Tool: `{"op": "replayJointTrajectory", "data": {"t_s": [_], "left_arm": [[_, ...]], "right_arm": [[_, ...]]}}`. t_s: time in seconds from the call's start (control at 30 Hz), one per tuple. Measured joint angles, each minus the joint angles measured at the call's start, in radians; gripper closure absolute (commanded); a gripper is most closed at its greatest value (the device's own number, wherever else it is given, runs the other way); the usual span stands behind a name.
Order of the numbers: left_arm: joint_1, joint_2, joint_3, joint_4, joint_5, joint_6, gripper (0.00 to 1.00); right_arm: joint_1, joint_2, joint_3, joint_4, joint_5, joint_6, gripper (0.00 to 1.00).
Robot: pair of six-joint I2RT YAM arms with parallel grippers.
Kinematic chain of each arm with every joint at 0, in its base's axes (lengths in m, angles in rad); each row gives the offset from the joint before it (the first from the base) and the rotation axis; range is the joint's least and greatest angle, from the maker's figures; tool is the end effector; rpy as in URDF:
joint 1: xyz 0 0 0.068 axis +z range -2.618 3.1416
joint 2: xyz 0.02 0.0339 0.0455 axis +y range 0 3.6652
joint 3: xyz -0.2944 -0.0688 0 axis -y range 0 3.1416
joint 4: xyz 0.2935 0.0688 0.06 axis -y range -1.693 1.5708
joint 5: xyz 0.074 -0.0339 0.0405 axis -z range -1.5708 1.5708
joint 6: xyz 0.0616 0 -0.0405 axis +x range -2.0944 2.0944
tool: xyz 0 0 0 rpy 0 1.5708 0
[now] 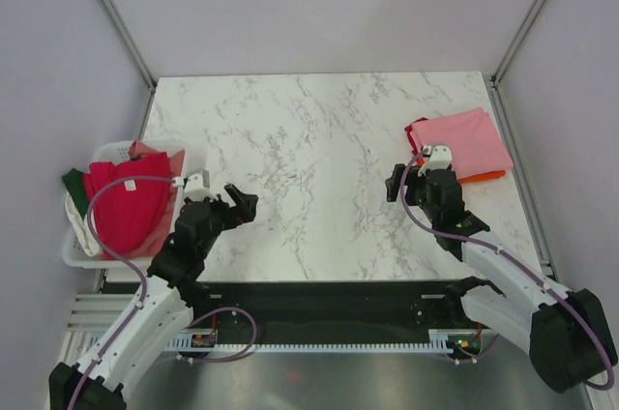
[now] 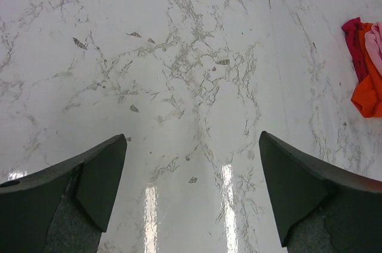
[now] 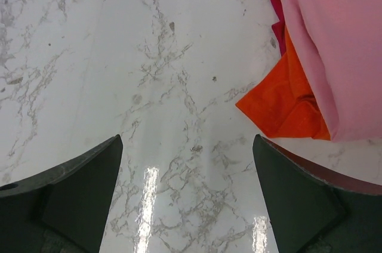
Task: Fold and stack the t-shirts
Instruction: Reset both grippers
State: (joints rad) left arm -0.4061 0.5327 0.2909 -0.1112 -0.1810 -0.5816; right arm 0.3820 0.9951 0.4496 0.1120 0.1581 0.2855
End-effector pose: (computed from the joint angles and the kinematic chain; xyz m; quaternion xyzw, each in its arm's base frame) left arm 0.1808 -0.0657 0.2045 -0.1231 0.8092 -0.2047 0.5367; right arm 0.2487 0.0895 0.2028 0.0020 0.8411 0.1130 0.5290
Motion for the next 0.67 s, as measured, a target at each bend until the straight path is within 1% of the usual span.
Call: {"op": "replayJointTrajectory", "data": {"t_s": [0.13, 0.37, 0.67], "left_arm": [[0.000, -0.074, -0.034, -0.011, -0.002, 0.000, 0.00], [0.000, -0.083, -0.043, -0.018, -0.006, 0.000, 0.00], [0.000, -0.083, -0.044, -0.019, -0.010, 0.000, 0.01]], "right_arm": [[0.000, -0.099, -0.066, 0.073, 0.024, 0.008, 0.02], [0.000, -0.236, -0.150, 0.146, 0.039, 0.018, 0.02], [0.000, -0.207, -0.159, 0.171, 0.068, 0.031, 0.02]]}}
